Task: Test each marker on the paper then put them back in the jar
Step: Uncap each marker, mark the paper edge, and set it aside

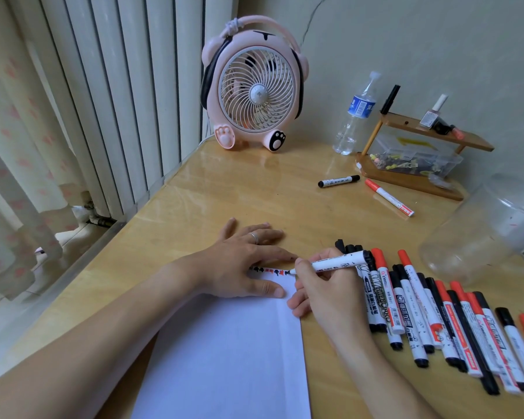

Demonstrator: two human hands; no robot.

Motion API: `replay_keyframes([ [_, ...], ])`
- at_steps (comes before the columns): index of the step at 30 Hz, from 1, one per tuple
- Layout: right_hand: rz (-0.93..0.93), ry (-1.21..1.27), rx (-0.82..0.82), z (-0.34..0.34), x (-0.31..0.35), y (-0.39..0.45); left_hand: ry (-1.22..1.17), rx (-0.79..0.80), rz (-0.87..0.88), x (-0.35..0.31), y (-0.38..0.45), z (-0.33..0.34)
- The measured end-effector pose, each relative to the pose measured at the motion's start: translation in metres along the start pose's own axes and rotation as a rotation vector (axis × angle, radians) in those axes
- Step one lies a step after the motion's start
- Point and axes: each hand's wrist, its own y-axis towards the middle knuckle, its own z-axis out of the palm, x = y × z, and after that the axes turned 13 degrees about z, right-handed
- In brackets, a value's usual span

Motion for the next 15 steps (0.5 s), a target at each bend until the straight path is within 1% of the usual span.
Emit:
replay_keyframes([
  [8,-0.003,-0.014,0.002,-0.001,0.000,0.002,0.002,-0.006,0.022,-0.002,-0.002,0.000],
  [13,-0.011,0.041,-0.009,-0.001,-0.002,0.003,-0.185,-0.083,-0.056,-0.007,-0.002,-0.017],
  [15,-0.015,0.066,0.000,-0.001,-0.002,0.003,-0.214,-0.116,-0.069,-0.004,-0.002,-0.019],
])
